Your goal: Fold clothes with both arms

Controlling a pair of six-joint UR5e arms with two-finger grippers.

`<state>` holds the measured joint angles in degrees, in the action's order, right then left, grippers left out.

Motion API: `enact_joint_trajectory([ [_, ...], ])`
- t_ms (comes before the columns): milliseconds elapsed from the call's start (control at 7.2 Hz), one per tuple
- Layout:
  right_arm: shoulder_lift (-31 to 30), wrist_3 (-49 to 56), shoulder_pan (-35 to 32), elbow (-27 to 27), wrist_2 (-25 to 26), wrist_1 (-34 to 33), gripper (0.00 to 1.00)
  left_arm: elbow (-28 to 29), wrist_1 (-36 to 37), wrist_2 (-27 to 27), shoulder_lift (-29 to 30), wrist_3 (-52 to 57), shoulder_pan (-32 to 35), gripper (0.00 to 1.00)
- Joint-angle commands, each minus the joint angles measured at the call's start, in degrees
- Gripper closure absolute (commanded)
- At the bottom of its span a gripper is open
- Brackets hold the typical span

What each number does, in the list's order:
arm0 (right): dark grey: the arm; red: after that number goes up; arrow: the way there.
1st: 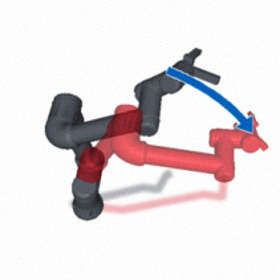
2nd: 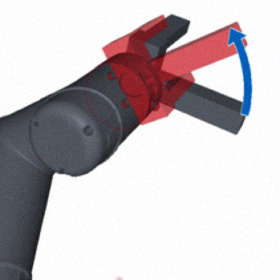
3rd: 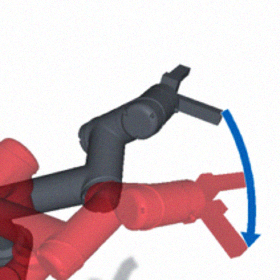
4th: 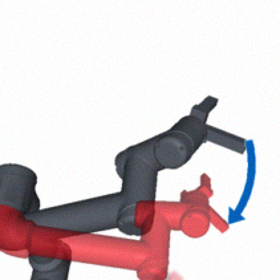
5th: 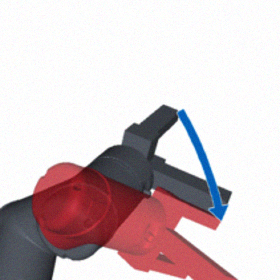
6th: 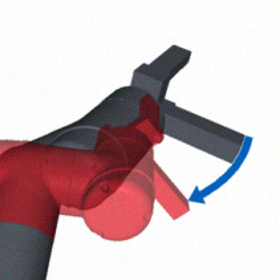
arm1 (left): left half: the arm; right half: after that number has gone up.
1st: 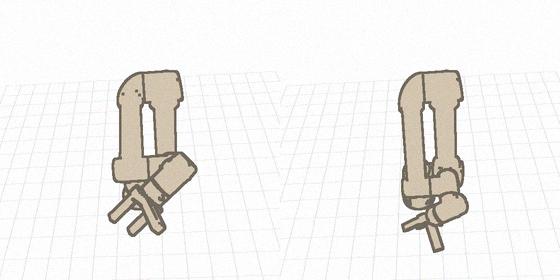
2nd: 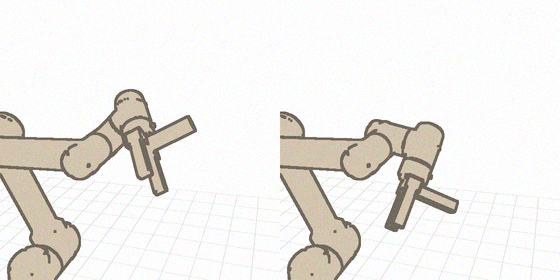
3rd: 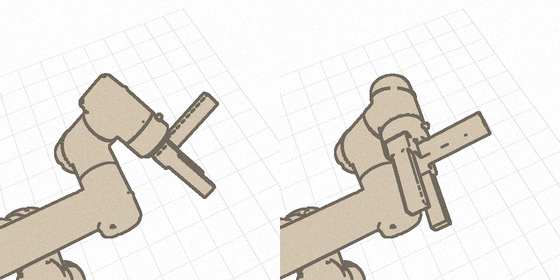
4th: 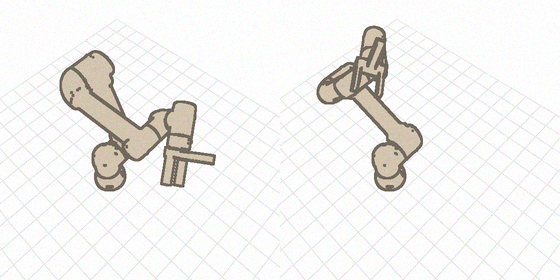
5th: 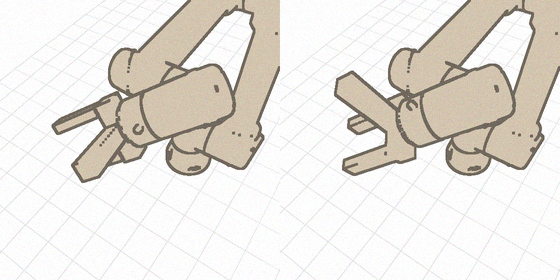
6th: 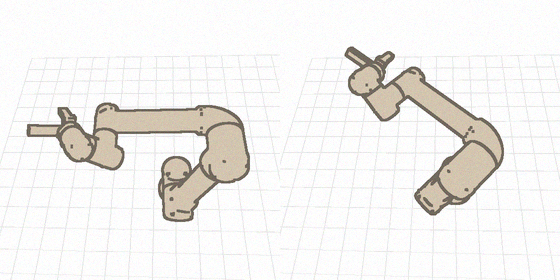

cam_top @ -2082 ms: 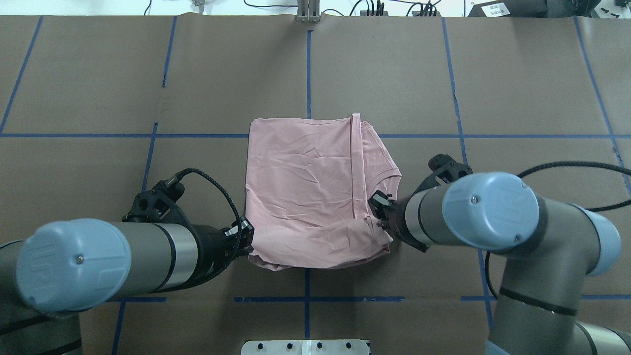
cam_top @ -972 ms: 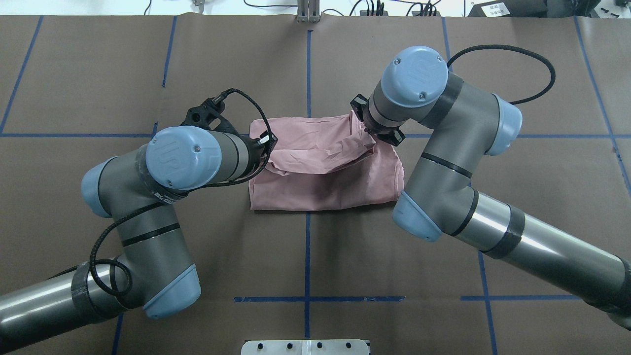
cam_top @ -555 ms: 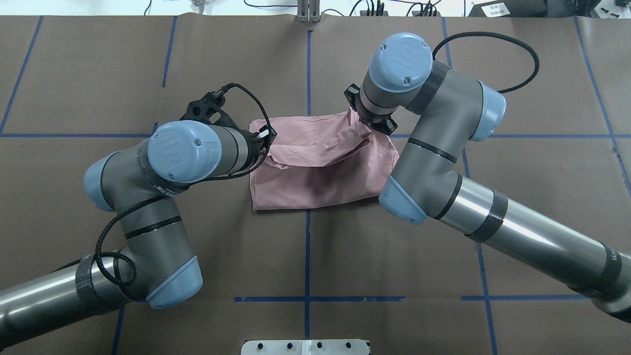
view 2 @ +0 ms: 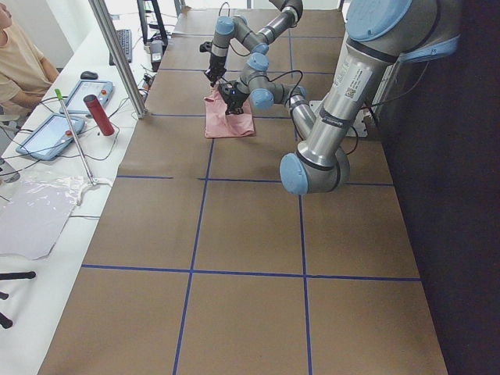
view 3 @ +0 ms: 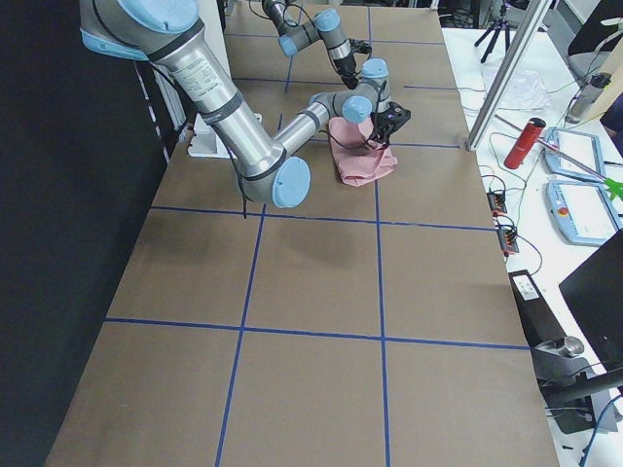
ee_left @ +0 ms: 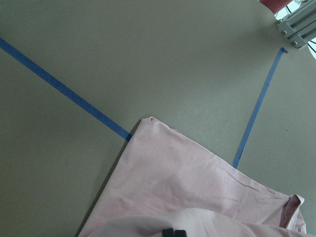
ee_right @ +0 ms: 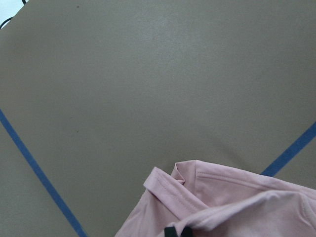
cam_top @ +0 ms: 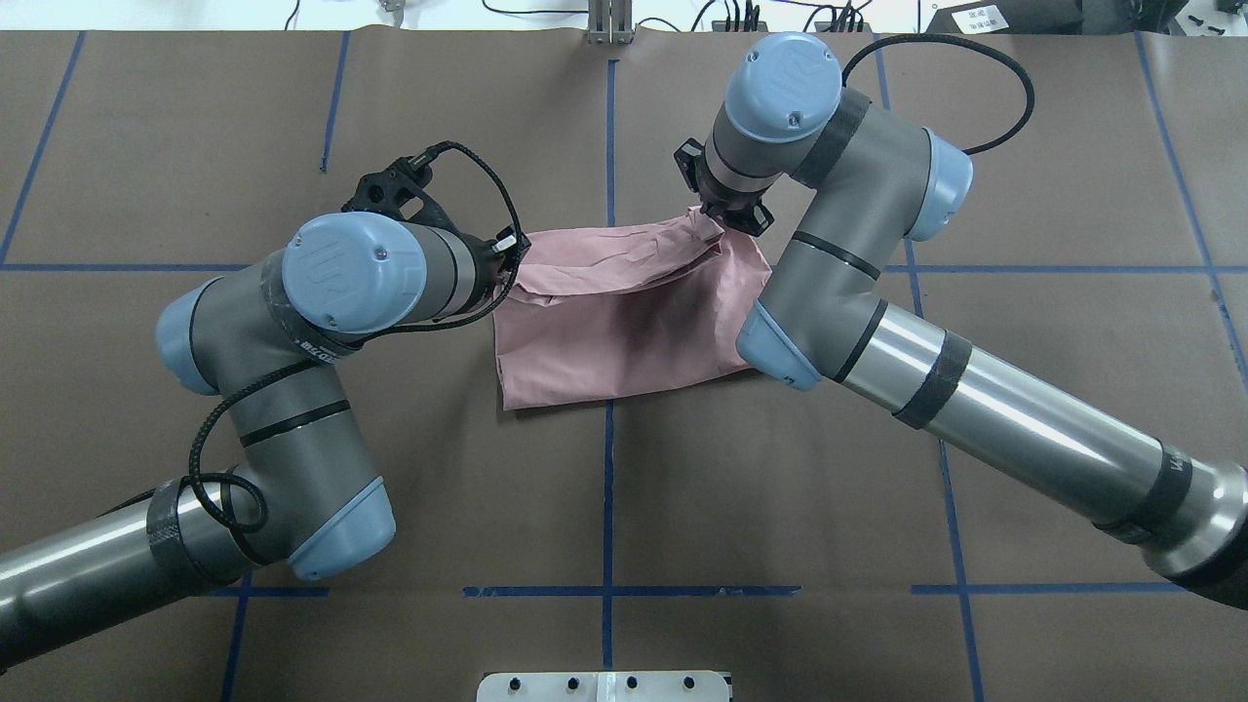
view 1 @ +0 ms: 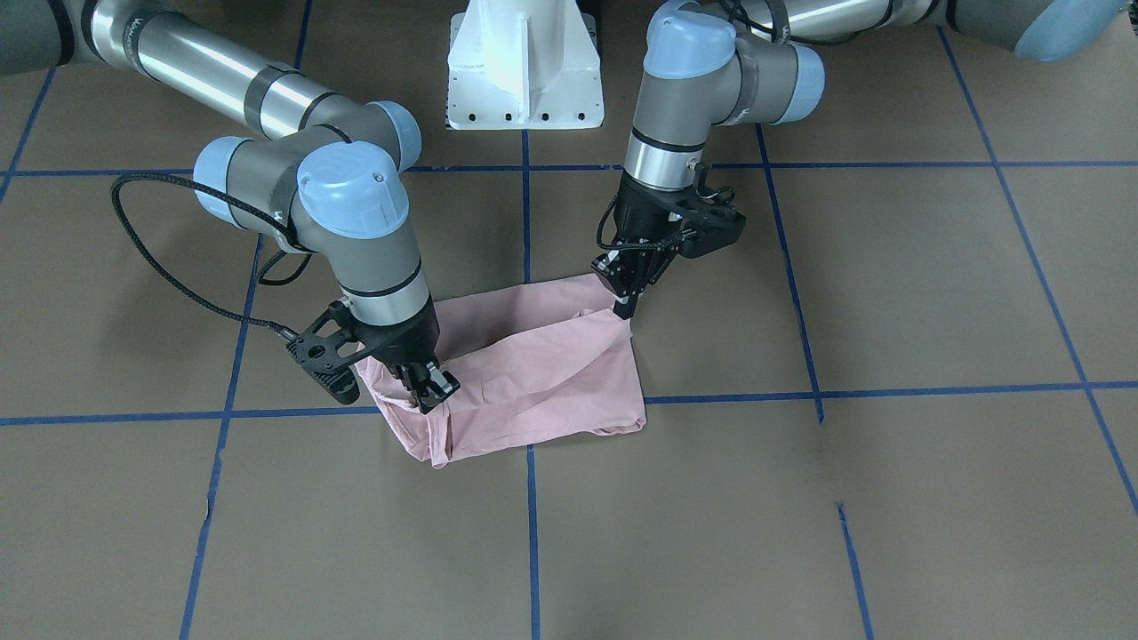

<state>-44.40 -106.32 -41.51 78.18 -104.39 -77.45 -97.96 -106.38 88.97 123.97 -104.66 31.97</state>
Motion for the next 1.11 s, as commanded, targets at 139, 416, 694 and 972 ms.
enact_joint_trajectory([
  [139, 5.63, 5.91, -1.63, -15.99, -0.37, 9.8, 0.47, 20.6, -17.12, -0.81, 5.97, 8.48, 6.32, 0.6],
  [416, 6.6, 14.11, -4.79, -17.01, -3.85, 10.3, 0.0, 25.97, -23.16, -0.64, 7.34, 10.87, 10.55, 0.0],
  [694, 5.99, 17.27, -7.52, -16.66, -7.04, 10.3, 0.0, 22.93, -22.65, 0.93, 6.72, 13.76, 11.09, 0.0],
  [972, -2.12, 23.56, -12.16, -8.98, -14.14, 10.03, 0.0, 10.93, -22.64, 15.81, -3.85, 22.05, 15.54, 0.0],
])
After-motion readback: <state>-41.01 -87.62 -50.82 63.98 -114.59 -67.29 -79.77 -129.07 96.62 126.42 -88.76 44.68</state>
